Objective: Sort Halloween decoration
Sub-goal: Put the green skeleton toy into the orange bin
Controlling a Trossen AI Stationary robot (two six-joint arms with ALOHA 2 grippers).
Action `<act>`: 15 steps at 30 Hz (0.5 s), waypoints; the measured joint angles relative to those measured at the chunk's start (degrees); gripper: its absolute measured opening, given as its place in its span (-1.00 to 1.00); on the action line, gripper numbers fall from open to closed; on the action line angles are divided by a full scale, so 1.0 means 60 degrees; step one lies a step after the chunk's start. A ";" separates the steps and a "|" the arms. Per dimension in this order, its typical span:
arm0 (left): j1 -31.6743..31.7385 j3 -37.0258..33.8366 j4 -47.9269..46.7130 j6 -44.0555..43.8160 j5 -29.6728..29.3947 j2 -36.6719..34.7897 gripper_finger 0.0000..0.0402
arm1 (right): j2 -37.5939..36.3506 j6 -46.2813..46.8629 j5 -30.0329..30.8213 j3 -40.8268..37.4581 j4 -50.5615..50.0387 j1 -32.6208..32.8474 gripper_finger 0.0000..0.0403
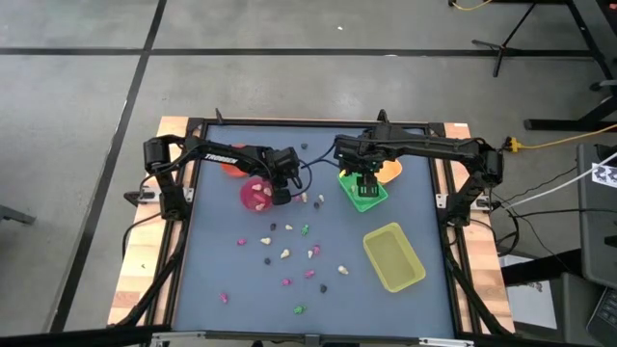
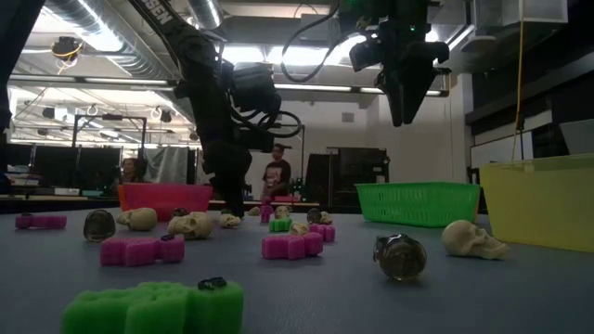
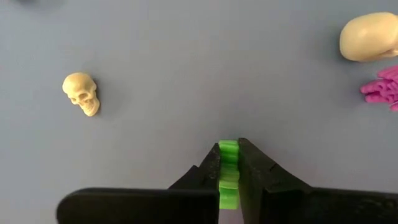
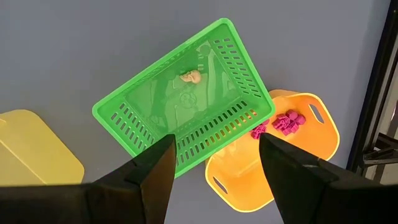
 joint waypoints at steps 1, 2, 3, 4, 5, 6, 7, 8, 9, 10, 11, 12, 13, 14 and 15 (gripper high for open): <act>0.0001 0.0000 0.0000 0.0002 0.0000 0.0000 -0.94 | 0.0002 0.0002 0.0000 -0.0002 0.0004 0.0000 0.14; 0.0001 0.0000 0.0000 -0.0001 0.0000 0.0000 -0.94 | 0.0000 -0.0002 0.0000 -0.0002 0.0004 0.0000 0.14; 0.0001 0.0000 0.0000 -0.0001 0.0000 0.0000 -0.94 | 0.0003 0.0002 0.0000 -0.0001 0.0004 -0.0003 0.14; 0.0001 0.0000 0.0000 -0.0001 0.0000 0.0000 -0.94 | 0.0004 -0.0002 0.0000 0.0002 0.0004 0.0000 0.14; -0.0002 0.0000 0.0000 0.0002 0.0004 0.0000 -0.94 | 0.0004 -0.0002 0.0000 0.0002 0.0004 -0.0001 0.14; 0.0001 0.0000 0.0000 -0.0001 0.0002 0.0000 -0.94 | 0.0004 -0.0001 0.0003 0.0002 0.0004 0.0000 0.14; 0.0000 0.0000 0.0000 -0.0001 0.0004 0.0000 -0.94 | 0.0004 0.0002 0.0000 -0.0001 0.0004 0.0000 0.14; 0.0001 0.0000 0.0000 -0.0001 0.0004 0.0000 -0.94 | 0.0004 -0.0002 0.0000 0.0000 0.0004 0.0000 0.14; -0.0002 0.0000 0.0000 -0.0001 0.0004 0.0000 -0.94 | 0.0004 -0.0002 0.0000 0.0001 0.0004 0.0000 0.14; -0.0002 0.0000 0.0000 -0.0001 0.0004 0.0000 -0.94 | 0.0004 -0.0002 0.0000 -0.0001 0.0004 0.0000 0.14; 0.0001 0.0000 0.0000 -0.0001 0.0004 0.0000 -0.94 | 0.0004 -0.0002 0.0000 -0.0001 0.0007 0.0000 0.14; 0.0001 0.0000 0.0000 -0.0001 0.0004 0.0000 -0.94 | 0.0004 0.0001 0.0000 0.0002 0.0011 0.0000 0.14; 0.0001 0.0019 -0.0027 -0.0001 0.0004 0.0000 -0.94 | 0.0004 -0.0002 0.0000 0.0001 0.0011 0.0000 0.14; 0.0001 0.0079 -0.0092 -0.0001 0.0001 0.0000 -0.94 | 0.0004 -0.0002 0.0000 0.0000 0.0015 0.0000 0.14; 0.0001 0.0150 -0.0125 0.0001 -0.0004 0.0000 -0.94 | 0.0004 -0.0002 0.0000 -0.0002 0.0018 0.0000 0.14</act>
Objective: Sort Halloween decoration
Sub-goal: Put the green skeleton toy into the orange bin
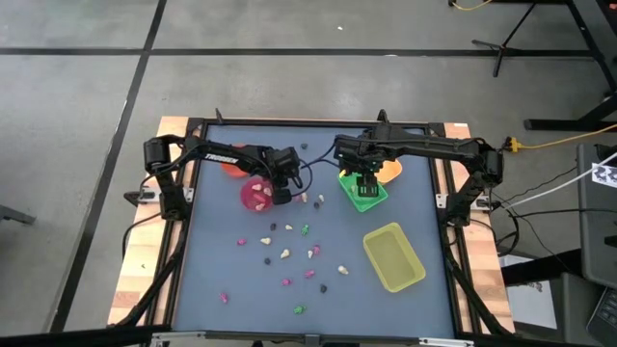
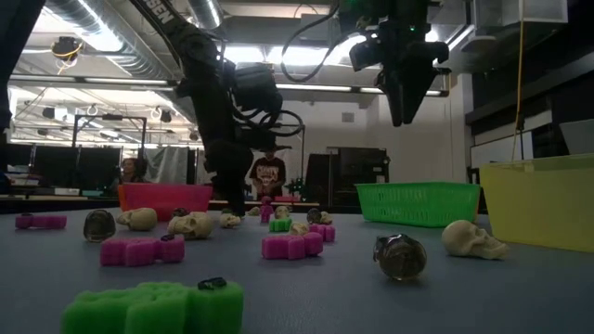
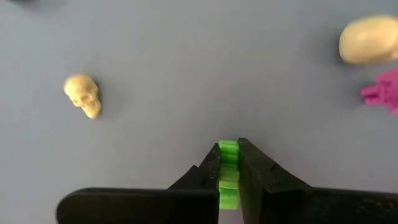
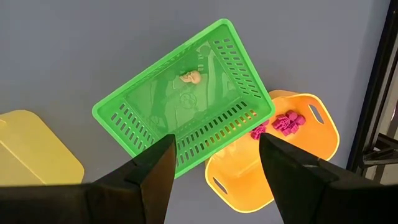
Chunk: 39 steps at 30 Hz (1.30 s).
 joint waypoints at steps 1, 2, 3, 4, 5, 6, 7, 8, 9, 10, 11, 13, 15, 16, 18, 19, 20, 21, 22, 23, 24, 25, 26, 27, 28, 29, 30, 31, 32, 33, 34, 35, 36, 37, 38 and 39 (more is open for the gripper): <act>0.0000 0.0101 -0.0059 -0.0002 0.0000 0.0000 -0.94 | 0.0000 0.0002 0.0000 0.0002 0.0002 0.0000 0.14; 0.0000 0.0218 -0.0117 -0.0002 0.0000 0.0000 -0.94 | 0.0000 0.0001 0.0002 0.0004 0.0000 0.0000 0.14; 0.0000 0.0345 -0.0164 -0.0001 -0.0006 0.0000 -0.94 | 0.0000 0.0001 0.0000 0.0004 0.0004 0.0000 0.14; 0.0000 0.0485 -0.0251 0.0005 -0.0026 0.0000 -0.94 | 0.0000 0.0002 0.0002 0.0004 0.0002 0.0000 0.14; 0.0000 0.0644 -0.0413 0.0020 -0.0054 0.0000 -0.94 | 0.0000 0.0000 0.0000 0.0004 0.0004 0.0000 0.14; 0.0000 0.0804 -0.0551 0.0023 -0.0068 0.0000 -0.94 | 0.0000 0.0000 0.0000 0.0004 0.0004 0.0000 0.14; 0.0000 0.0963 -0.0653 0.0023 -0.0092 0.0000 -0.94 | 0.0000 0.0000 0.0001 0.0002 0.0004 0.0000 0.14; 0.0000 0.1138 -0.0783 0.0027 -0.0111 0.0000 -0.94 | 0.0000 0.0002 0.0000 0.0004 0.0004 0.0000 0.14; 0.0002 0.1333 -0.1013 0.0027 -0.0136 0.0000 -0.94 | 0.0000 0.0000 0.0000 0.0002 0.0000 0.0000 0.14; 0.0017 0.1534 -0.1277 0.0047 -0.0186 0.0000 -0.94 | 0.0000 0.0000 0.0000 0.0001 0.0004 0.0000 0.14; 0.0035 0.1750 -0.1560 0.0119 -0.0231 0.0000 -0.94 | 0.0000 0.0003 0.0000 0.0004 0.0004 -0.0004 0.14; 0.0071 0.2200 -0.2156 0.0387 -0.0319 0.0000 -0.94 | 0.0000 0.0000 0.0000 0.0004 0.0004 0.0000 0.14; 0.0120 0.2656 -0.2834 0.0530 -0.0474 0.0000 -0.94 | 0.0000 0.0000 0.0000 0.0004 0.0004 0.0000 0.14; 0.0139 0.2883 -0.3185 0.0530 -0.0580 0.0000 -0.94 | 0.0000 -0.0002 0.0000 0.0004 0.0004 0.0000 0.14; 0.0208 0.3303 -0.3982 0.0540 -0.0767 0.0000 -0.94 | 0.0000 -0.0033 0.0000 0.0007 0.0001 0.0000 0.14; 0.0244 0.3487 -0.4420 0.0547 -0.0878 0.0000 -0.94 | 0.0000 -0.0072 0.0000 0.0007 0.0004 0.0000 0.14; 0.0284 0.3651 -0.4860 0.0552 -0.0988 0.0000 -0.94 | 0.0000 -0.0129 0.0000 0.0007 0.0004 0.0000 0.14; 0.0321 0.3785 -0.5292 0.0555 -0.1125 0.0000 -0.94 | 0.0000 -0.0145 0.0000 0.0007 0.0004 0.0000 0.14; 0.0367 0.3872 -0.5669 0.0555 -0.1263 0.0000 -0.94 | 0.0000 -0.0160 0.0000 0.0007 0.0007 0.0000 0.14; 0.0421 0.3919 -0.5981 0.0557 -0.1361 -0.0010 -0.94 | 0.0000 -0.0160 0.0000 0.0007 0.0011 0.0000 0.14; 0.0488 0.3922 -0.6265 0.0590 -0.1419 -0.0044 -0.94 | 0.0000 -0.0160 0.0000 0.0007 0.0011 0.0000 0.14; 0.0554 0.3909 -0.6521 0.0648 -0.1434 -0.0075 -0.94 | 0.0000 -0.0160 0.0000 0.0007 0.0007 -0.0003 0.14; 0.0634 0.3879 -0.6738 0.0727 -0.1439 -0.0131 -0.94 | 0.0000 -0.0160 0.0001 0.0007 0.0007 -0.0002 0.14; 0.0714 0.3855 -0.6969 0.0744 -0.1429 -0.0183 -0.94 | 0.0000 -0.0160 0.0000 0.0007 0.0007 0.0000 0.14; 0.0793 0.3828 -0.7213 0.0745 -0.1431 -0.0261 -0.94 | 0.0000 -0.0160 0.0000 0.0007 0.0009 0.0000 0.14; 0.0872 0.3788 -0.7427 0.0747 -0.1434 -0.0349 -0.94 | 0.0000 -0.0160 0.0000 0.0007 0.0016 0.0000 0.14; 0.0947 0.3745 -0.7554 0.0752 -0.1442 -0.0456 -0.94 | 0.0000 -0.0160 0.0000 0.0007 0.0035 0.0000 0.14; 0.1024 0.3729 -0.7618 0.0752 -0.1453 -0.0566 -0.94 | 0.0002 -0.0160 0.0000 0.0007 0.0063 0.0000 0.14; 0.1112 0.3677 -0.7633 0.0752 -0.1453 -0.0708 -0.94 | 0.0004 -0.0160 0.0000 0.0007 0.0087 0.0000 0.14; 0.1200 0.3613 -0.7678 0.0754 -0.1454 -0.0869 -0.94 | 0.0004 -0.0160 0.0000 0.0007 0.0107 -0.0002 0.14; 0.1283 0.3543 -0.7707 0.0763 -0.1453 -0.1039 -0.94 | 0.0004 -0.0160 0.0000 0.0007 0.0130 0.0000 0.14; 0.1378 0.3442 -0.7675 0.0763 -0.1457 -0.1226 -0.94 | 0.0004 -0.0160 0.0000 0.0007 0.0152 -0.0003 0.14; 0.1481 0.3325 -0.7669 0.0767 -0.1453 -0.1403 -0.94 | 0.0004 -0.0160 -0.0004 0.0007 0.0179 0.0000 0.14; 0.1582 0.3170 -0.7671 0.0764 -0.1462 -0.1589 -0.94 | 0.0004 -0.0157 -0.0004 0.0004 0.0219 0.0000 0.14; 0.1697 0.2987 -0.7648 0.0765 -0.1464 -0.1800 -0.94 | 0.0004 -0.0160 -0.0004 0.0007 0.0259 0.0000 0.14; 0.1806 0.2779 -0.7585 0.0766 -0.1466 -0.2019 -0.94 | 0.0004 -0.0159 -0.0007 0.0007 0.0282 0.0000 0.14</act>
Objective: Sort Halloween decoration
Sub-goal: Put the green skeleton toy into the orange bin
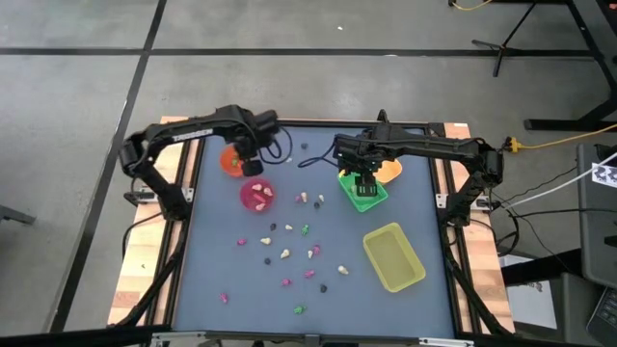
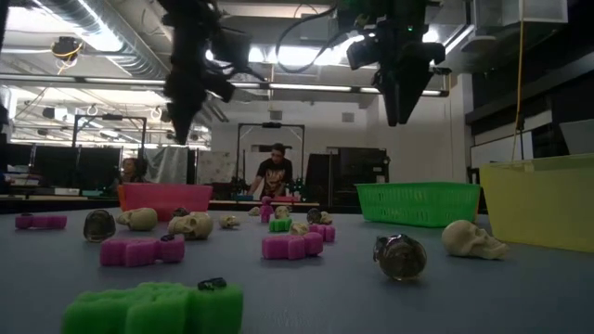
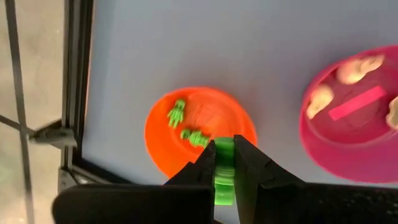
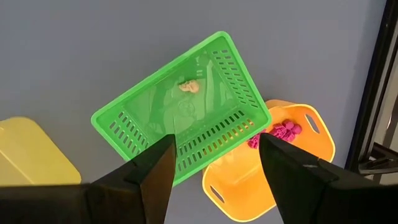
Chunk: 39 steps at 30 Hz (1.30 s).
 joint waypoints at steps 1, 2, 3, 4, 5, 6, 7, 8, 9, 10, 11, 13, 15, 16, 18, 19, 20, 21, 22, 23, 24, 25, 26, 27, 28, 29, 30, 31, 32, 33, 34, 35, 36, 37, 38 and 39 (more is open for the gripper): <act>0.0097 -0.0214 0.0127 -0.0003 0.0002 -0.0221 -0.94 | 0.0000 -0.0001 0.0000 0.0000 0.0014 0.0000 0.14; 0.0212 -0.0468 0.0279 -0.0009 0.0002 -0.0464 -0.94 | 0.0000 -0.0003 0.0000 0.0000 0.0021 -0.0002 0.14; 0.0330 -0.0755 0.0433 -0.0029 0.0003 -0.0695 -0.94 | 0.0000 -0.0006 -0.0002 0.0000 0.0021 0.0000 0.14; 0.0435 -0.1064 0.0614 -0.0033 0.0007 -0.0927 -0.94 | 0.0000 -0.0008 -0.0011 0.0000 0.0021 -0.0003 0.14; 0.0532 -0.1362 0.0821 -0.0037 0.0017 -0.1151 -0.94 | 0.0000 -0.0008 -0.0011 0.0000 0.0021 0.0000 0.14; 0.0625 -0.1686 0.1131 -0.0054 0.0039 -0.1387 -0.94 | 0.0000 -0.0008 -0.0015 0.0000 0.0024 0.0000 0.14; 0.0715 -0.1996 0.1397 -0.0065 0.0118 -0.1616 -0.94 | 0.0000 -0.0008 -0.0018 0.0000 0.0031 0.0000 0.14; 0.0810 -0.2292 0.1605 -0.0071 0.0244 -0.1824 -0.94 | 0.0000 -0.0008 -0.0016 0.0000 0.0049 -0.0001 0.14; 0.0893 -0.2608 0.1830 -0.0075 0.0356 -0.2041 -0.94 | 0.0000 -0.0008 -0.0015 0.0000 0.0057 0.0000 0.14; 0.0969 -0.2877 0.2008 -0.0104 0.0465 -0.2215 -0.94 | 0.0000 -0.0009 -0.0016 -0.0001 0.0057 0.0000 0.14; 0.1023 -0.3132 0.2211 -0.0201 0.0519 -0.2382 -0.94 | 0.0000 -0.0011 -0.0015 0.0000 0.0083 0.0000 0.14; 0.1138 -0.3613 0.2560 -0.0465 0.0530 -0.2672 -0.94 | 0.0000 -0.0012 -0.0015 -0.0001 0.0188 0.0000 0.14; 0.1265 -0.4069 0.2943 -0.0651 0.0528 -0.2909 -0.94 | 0.0000 -0.0012 -0.0015 0.0000 0.0301 0.0000 0.14; 0.1309 -0.4260 0.3132 -0.0760 0.0519 -0.2996 -0.94 | 0.0000 -0.0012 -0.0015 0.0000 0.0329 0.0000 0.14; 0.1416 -0.4601 0.3436 -0.0825 0.0519 -0.3104 -0.94 | 0.0000 -0.0012 -0.0013 0.0000 0.0379 0.0000 0.14; 0.1468 -0.4764 0.3539 -0.0826 0.0519 -0.3130 -0.94 | 0.0000 -0.0012 -0.0011 0.0000 0.0426 0.0000 0.14; 0.1509 -0.4896 0.3665 -0.0826 0.0522 -0.3135 -0.94 | 0.0000 -0.0012 -0.0011 0.0000 0.0483 0.0000 0.14; 0.1556 -0.5025 0.3841 -0.0830 0.0523 -0.3135 -0.94 | 0.0000 -0.0012 -0.0013 -0.0002 0.0513 0.0000 0.14; 0.1611 -0.5159 0.4023 -0.0830 0.0523 -0.3135 -0.94 | 0.0000 -0.0012 -0.0011 0.0000 0.0520 0.0000 0.14; 0.1663 -0.5285 0.4193 -0.0830 0.0521 -0.3135 -0.94 | 0.0000 -0.0012 -0.0011 -0.0001 0.0520 0.0000 0.14; 0.1710 -0.5401 0.4359 -0.0831 0.0522 -0.3135 -0.94 | 0.0000 -0.0012 -0.0011 -0.0002 0.0520 -0.0002 0.14; 0.1756 -0.5498 0.4499 -0.0830 0.0523 -0.3135 -0.94 | 0.0000 -0.0014 -0.0011 -0.0003 0.0521 -0.0002 0.14; 0.1797 -0.5567 0.4625 -0.0833 0.0521 -0.3135 -0.94 | 0.0000 -0.0016 -0.0011 -0.0004 0.0525 -0.0003 0.14; 0.1833 -0.5610 0.4693 -0.0833 0.0527 -0.3135 -0.94 | 0.0000 -0.0016 -0.0009 -0.0003 0.0536 0.0000 0.14; 0.1873 -0.5650 0.4735 -0.0833 0.0524 -0.3135 -0.94 | 0.0000 -0.0016 -0.0007 0.0000 0.0544 0.0000 0.14; 0.1913 -0.5681 0.4753 -0.0833 0.0524 -0.3135 -0.94 | 0.0000 -0.0016 -0.0007 -0.0003 0.0541 0.0000 0.14; 0.1954 -0.5698 0.4764 -0.0839 0.0522 -0.3135 -0.94 | 0.0000 -0.0016 -0.0007 -0.0001 0.0543 0.0000 0.14; 0.1991 -0.5718 0.4814 -0.0852 0.0523 -0.3135 -0.94 | 0.0000 -0.0016 -0.0007 -0.0001 0.0545 0.0000 0.14; 0.2021 -0.5740 0.4881 -0.0878 0.0532 -0.3135 -0.94 | 0.0000 -0.0016 -0.0007 -0.0002 0.0549 0.0000 0.14; 0.2045 -0.5765 0.4933 -0.0922 0.0542 -0.3135 -0.94 | 0.0000 -0.0016 -0.0007 -0.0004 0.0560 0.0000 0.14; 0.2065 -0.5806 0.4989 -0.0998 0.0556 -0.3135 -0.94 | 0.0000 -0.0012 -0.0007 -0.0004 0.0582 0.0000 0.14; 0.2088 -0.5833 0.5051 -0.1048 0.0559 -0.3135 -0.94 | 0.0000 -0.0015 -0.0007 -0.0004 0.0629 0.0000 0.14; 0.2099 -0.5860 0.5114 -0.1080 0.0559 -0.3135 -0.94 | 0.0000 -0.0015 -0.0010 -0.0003 0.0686 0.0000 0.14; 0.2099 -0.5881 0.5153 -0.1084 0.0556 -0.3135 -0.94 | 0.0000 -0.0016 -0.0045 -0.0004 0.0747 -0.0003 0.14; 0.2099 -0.5908 0.5174 -0.1085 0.0556 -0.3135 -0.94 | 0.0000 -0.0016 -0.0103 -0.0004 0.0788 -0.0003 0.14; 0.2099 -0.5920 0.5163 -0.1085 0.0546 -0.3133 -0.94 | 0.0000 -0.0017 -0.0185 -0.0004 0.0800 -0.0003 0.14</act>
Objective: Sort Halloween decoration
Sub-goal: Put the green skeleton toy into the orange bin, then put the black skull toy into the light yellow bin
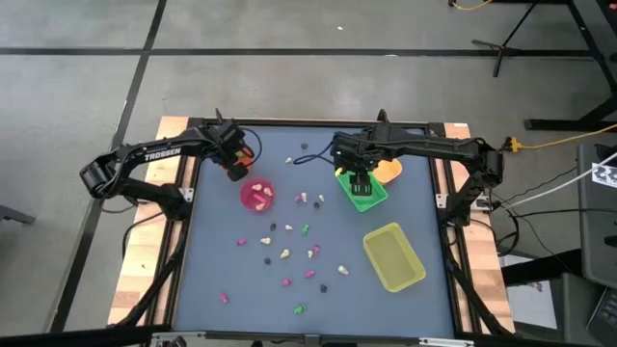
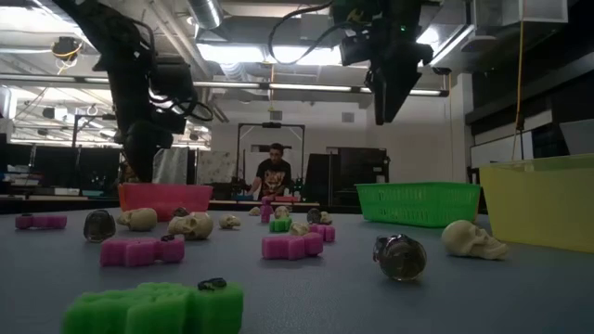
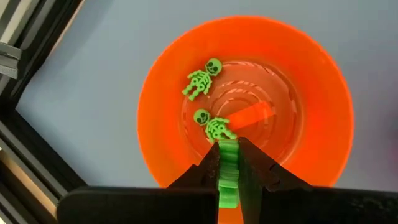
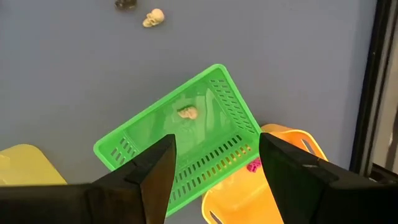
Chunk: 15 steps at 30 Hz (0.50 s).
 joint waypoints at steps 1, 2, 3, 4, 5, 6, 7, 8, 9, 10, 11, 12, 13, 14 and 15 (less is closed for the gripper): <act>-0.0001 0.0000 -0.0009 -0.0005 -0.0034 0.0002 -0.94 | 0.0000 -0.0001 -0.0074 0.0000 -0.0002 0.0002 0.14; -0.0004 0.0000 0.0006 -0.0007 -0.0056 0.0002 -0.93 | 0.0000 -0.0003 -0.0121 0.0000 0.0000 0.0003 0.14; -0.0004 0.0000 0.0012 -0.0007 -0.0064 0.0002 -0.91 | 0.0000 -0.0003 -0.0121 0.0000 0.0000 0.0003 0.14; -0.0004 0.0000 0.0025 -0.0020 -0.0076 0.0002 -0.89 | 0.0000 -0.0003 -0.0121 0.0000 0.0003 0.0003 0.14; -0.0004 0.0000 0.0067 -0.0103 -0.0102 0.0002 -0.86 | 0.0000 -0.0003 -0.0124 0.0000 0.0007 0.0003 0.14; -0.0004 0.0000 0.0139 -0.0247 -0.0111 0.0002 -0.83 | 0.0000 -0.0003 -0.0124 0.0000 0.0013 0.0003 0.14; -0.0004 0.0000 0.0202 -0.0386 -0.0118 0.0002 -0.79 | 0.0000 -0.0003 -0.0124 0.0000 0.0034 0.0003 0.14; -0.0004 0.0000 0.0236 -0.0476 -0.0128 0.0002 -0.74 | 0.0000 -0.0003 -0.0124 0.0000 0.0078 0.0003 0.14; -0.0004 0.0000 0.0260 -0.0495 -0.0136 0.0002 -0.70 | 0.0000 -0.0003 -0.0124 0.0000 0.0146 0.0003 0.14; -0.0004 0.0000 0.0288 -0.0499 -0.0136 0.0002 -0.65 | 0.0000 -0.0003 -0.0124 0.0000 0.0250 0.0003 0.14; -0.0004 0.0000 0.0314 -0.0499 -0.0136 0.0002 -0.60 | 0.0000 -0.0003 -0.0124 0.0000 0.0365 0.0003 0.14; -0.0004 0.0000 0.0336 -0.0504 -0.0136 0.0002 -0.56 | 0.0000 -0.0003 -0.0124 0.0000 0.0486 0.0003 0.14; -0.0004 0.0000 0.0353 -0.0510 -0.0136 0.0002 -0.51 | 0.0000 -0.0003 -0.0124 0.0000 0.0615 0.0003 0.14; -0.0004 0.0000 0.0362 -0.0514 -0.0136 0.0002 -0.47 | 0.0000 -0.0006 -0.0124 0.0000 0.0740 0.0003 0.14; -0.0004 0.0000 0.0361 -0.0521 -0.0136 0.0002 -0.43 | 0.0000 -0.0030 -0.0124 0.0000 0.0835 0.0003 0.14</act>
